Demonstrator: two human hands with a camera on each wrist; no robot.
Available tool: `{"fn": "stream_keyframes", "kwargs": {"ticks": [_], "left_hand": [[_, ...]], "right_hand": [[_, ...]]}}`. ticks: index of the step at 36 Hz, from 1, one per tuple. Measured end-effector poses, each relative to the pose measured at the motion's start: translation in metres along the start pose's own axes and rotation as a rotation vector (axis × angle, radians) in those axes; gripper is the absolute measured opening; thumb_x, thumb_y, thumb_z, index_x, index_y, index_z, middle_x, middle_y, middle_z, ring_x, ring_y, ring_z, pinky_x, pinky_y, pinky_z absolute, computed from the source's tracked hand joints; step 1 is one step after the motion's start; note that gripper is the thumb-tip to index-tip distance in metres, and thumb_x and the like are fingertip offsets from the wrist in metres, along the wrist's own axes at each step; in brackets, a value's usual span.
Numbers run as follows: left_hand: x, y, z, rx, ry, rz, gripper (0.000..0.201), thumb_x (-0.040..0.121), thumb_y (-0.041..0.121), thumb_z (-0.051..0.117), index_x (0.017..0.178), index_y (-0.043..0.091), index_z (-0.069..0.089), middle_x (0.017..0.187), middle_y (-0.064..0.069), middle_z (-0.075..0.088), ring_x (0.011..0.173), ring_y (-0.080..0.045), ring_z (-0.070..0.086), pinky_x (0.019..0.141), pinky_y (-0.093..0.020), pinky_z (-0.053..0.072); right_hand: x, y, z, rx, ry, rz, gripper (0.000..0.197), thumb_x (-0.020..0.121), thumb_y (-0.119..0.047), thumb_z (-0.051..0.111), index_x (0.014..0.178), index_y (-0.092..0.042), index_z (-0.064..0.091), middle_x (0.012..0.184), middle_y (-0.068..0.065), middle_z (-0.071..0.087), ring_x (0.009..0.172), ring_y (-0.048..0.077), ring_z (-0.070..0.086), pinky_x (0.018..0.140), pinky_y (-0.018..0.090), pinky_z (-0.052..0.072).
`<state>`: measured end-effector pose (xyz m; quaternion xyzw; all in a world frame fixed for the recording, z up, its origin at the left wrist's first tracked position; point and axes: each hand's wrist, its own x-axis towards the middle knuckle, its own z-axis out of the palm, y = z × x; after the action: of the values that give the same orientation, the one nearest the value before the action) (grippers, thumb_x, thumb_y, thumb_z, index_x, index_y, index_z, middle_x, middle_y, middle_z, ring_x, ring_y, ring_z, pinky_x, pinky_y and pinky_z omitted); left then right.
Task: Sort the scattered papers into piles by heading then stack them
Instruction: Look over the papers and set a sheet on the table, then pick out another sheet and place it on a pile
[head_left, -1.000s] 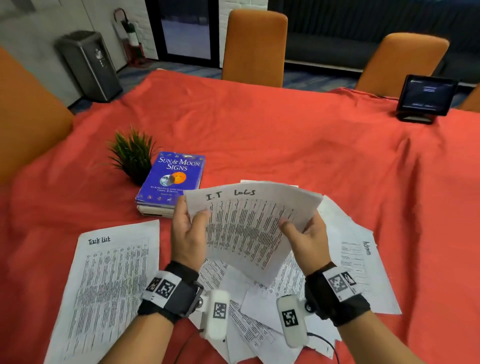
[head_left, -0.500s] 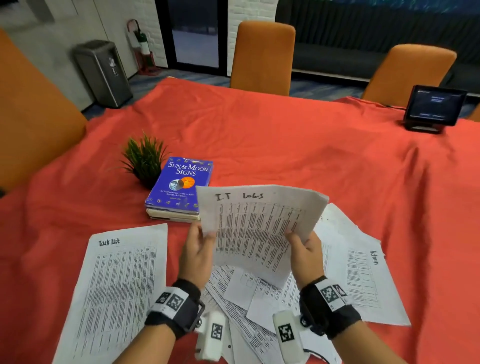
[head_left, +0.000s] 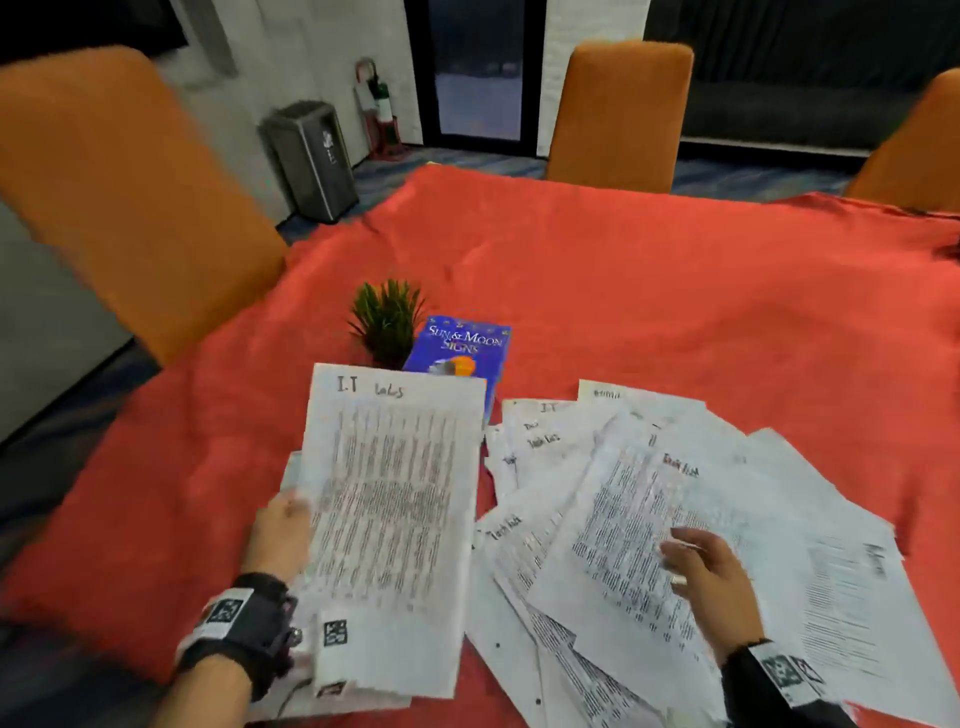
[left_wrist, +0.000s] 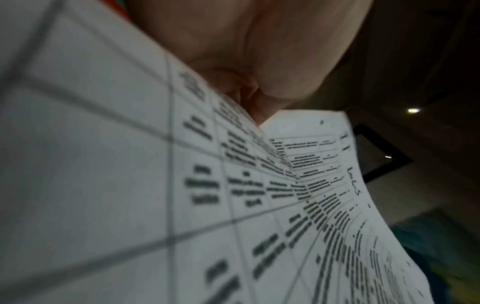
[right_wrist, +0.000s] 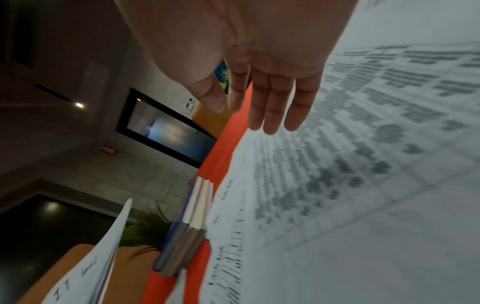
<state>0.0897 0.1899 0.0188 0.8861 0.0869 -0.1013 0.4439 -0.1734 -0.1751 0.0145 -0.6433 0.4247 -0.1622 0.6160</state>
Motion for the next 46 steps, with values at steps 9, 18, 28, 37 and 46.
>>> {"fn": "stream_keyframes", "kwargs": {"ticks": [9, 18, 28, 37, 46], "left_hand": [[0.024, -0.055, -0.030, 0.182, 0.018, -0.213, 0.025, 0.095, 0.003, 0.045, 0.112, -0.004, 0.062, 0.104, -0.020, 0.064, 0.077, -0.028, 0.051, 0.063, -0.032, 0.039], [0.023, -0.058, -0.014, 0.233, 0.038, -0.235, 0.025, 0.092, -0.006, 0.042, 0.107, -0.010, 0.061, 0.106, -0.030, 0.063, 0.082, -0.030, 0.051, 0.070, -0.033, 0.036], [0.022, -0.060, -0.010, 0.376, 0.212, -0.217, 0.033, 0.089, 0.031, 0.059, 0.118, 0.017, 0.055, 0.126, -0.025, 0.055, 0.120, -0.044, 0.046, 0.104, -0.048, 0.037], [-0.035, 0.027, 0.093, 0.214, -0.239, 0.170, 0.014, 0.089, 0.015, 0.060, 0.087, 0.029, 0.063, 0.089, 0.004, 0.067, 0.087, -0.021, 0.065, 0.079, -0.031, 0.052], [-0.096, 0.073, 0.207, 0.345, -0.771, 0.122, 0.044, 0.084, 0.027, 0.063, 0.126, 0.021, 0.052, 0.121, -0.003, 0.060, 0.108, -0.022, 0.060, 0.093, -0.028, 0.047]], "right_hand": [[0.009, 0.065, -0.026, -0.176, 0.009, 0.147, 0.009, 0.091, -0.014, 0.057, 0.098, -0.019, 0.060, 0.088, 0.013, 0.070, 0.069, 0.030, 0.064, 0.065, 0.040, 0.051], [0.019, 0.076, -0.031, -0.193, 0.014, 0.195, 0.010, 0.091, -0.013, 0.056, 0.098, -0.020, 0.060, 0.081, 0.012, 0.067, 0.057, 0.023, 0.054, 0.055, 0.030, 0.042], [0.021, 0.074, -0.044, -0.434, 0.200, 0.204, 0.025, 0.087, -0.028, 0.063, 0.109, -0.017, 0.057, 0.095, 0.008, 0.065, 0.082, 0.030, 0.063, 0.078, 0.038, 0.051], [0.026, 0.075, -0.074, -0.524, 0.400, 0.470, 0.085, 0.069, -0.036, 0.079, 0.138, -0.011, 0.038, 0.132, 0.026, 0.051, 0.122, 0.041, 0.047, 0.101, 0.046, 0.040], [0.032, 0.073, -0.070, -0.438, 0.275, 0.495, 0.070, 0.072, -0.017, 0.078, 0.132, -0.005, 0.044, 0.124, 0.022, 0.059, 0.113, 0.037, 0.056, 0.090, 0.037, 0.043]]}}
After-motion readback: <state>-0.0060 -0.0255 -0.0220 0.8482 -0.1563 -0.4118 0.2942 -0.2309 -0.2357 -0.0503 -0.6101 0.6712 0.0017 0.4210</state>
